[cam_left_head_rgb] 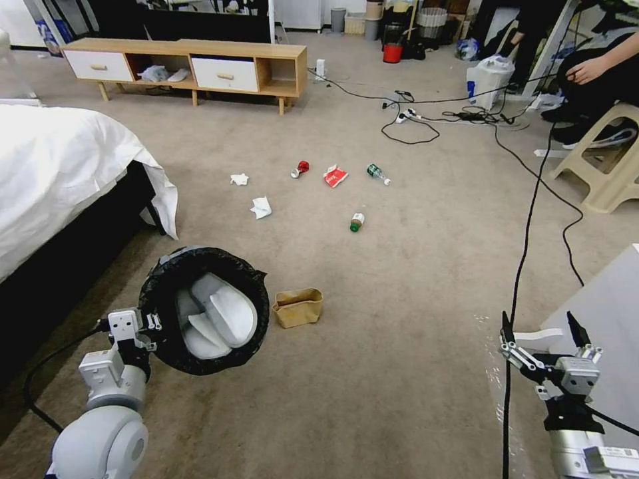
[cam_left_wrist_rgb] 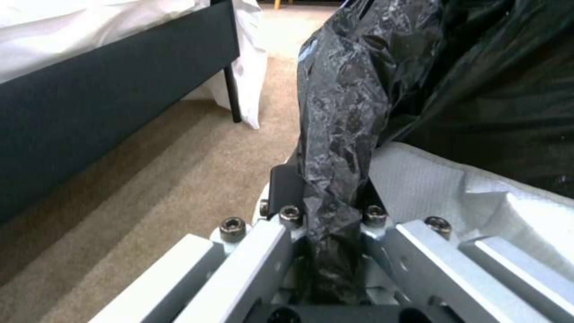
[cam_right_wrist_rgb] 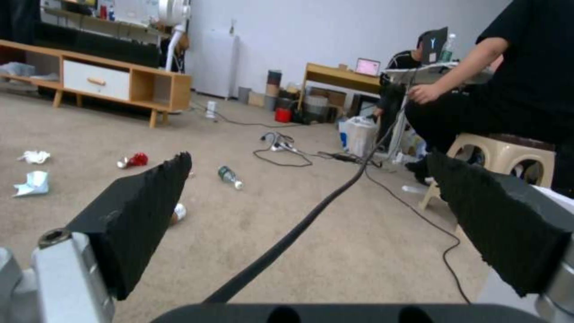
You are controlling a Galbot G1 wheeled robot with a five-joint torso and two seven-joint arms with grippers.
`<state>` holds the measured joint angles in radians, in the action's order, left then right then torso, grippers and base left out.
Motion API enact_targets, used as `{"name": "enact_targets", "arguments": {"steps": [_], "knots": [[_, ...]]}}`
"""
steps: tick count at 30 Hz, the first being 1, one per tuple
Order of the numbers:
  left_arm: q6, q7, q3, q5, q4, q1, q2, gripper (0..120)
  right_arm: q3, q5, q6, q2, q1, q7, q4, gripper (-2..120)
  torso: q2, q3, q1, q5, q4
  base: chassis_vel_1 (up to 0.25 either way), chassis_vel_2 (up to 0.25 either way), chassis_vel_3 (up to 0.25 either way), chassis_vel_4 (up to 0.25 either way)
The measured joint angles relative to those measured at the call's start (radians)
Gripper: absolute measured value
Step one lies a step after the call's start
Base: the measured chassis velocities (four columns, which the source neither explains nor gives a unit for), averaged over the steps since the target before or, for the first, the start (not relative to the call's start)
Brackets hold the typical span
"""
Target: Pick up the trash bin and place the garbage on the floor into it.
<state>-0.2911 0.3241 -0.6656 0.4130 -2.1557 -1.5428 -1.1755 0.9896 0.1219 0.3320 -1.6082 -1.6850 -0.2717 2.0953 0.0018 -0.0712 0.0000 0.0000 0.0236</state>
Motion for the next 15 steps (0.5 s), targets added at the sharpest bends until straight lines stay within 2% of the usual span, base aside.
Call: {"name": "enact_targets", "arguments": {"steps": [15], "knots": [[0.003, 0.002, -0.008, 0.0, 0.013, 0.004, -0.004, 1, -0.002, -0.009, -0.001, 0.0, 0.013, -0.008, -0.014, 100, 0.0, 0.0, 0.0, 0.0, 0.0, 0.0, 0.0, 0.0, 0.0]]}}
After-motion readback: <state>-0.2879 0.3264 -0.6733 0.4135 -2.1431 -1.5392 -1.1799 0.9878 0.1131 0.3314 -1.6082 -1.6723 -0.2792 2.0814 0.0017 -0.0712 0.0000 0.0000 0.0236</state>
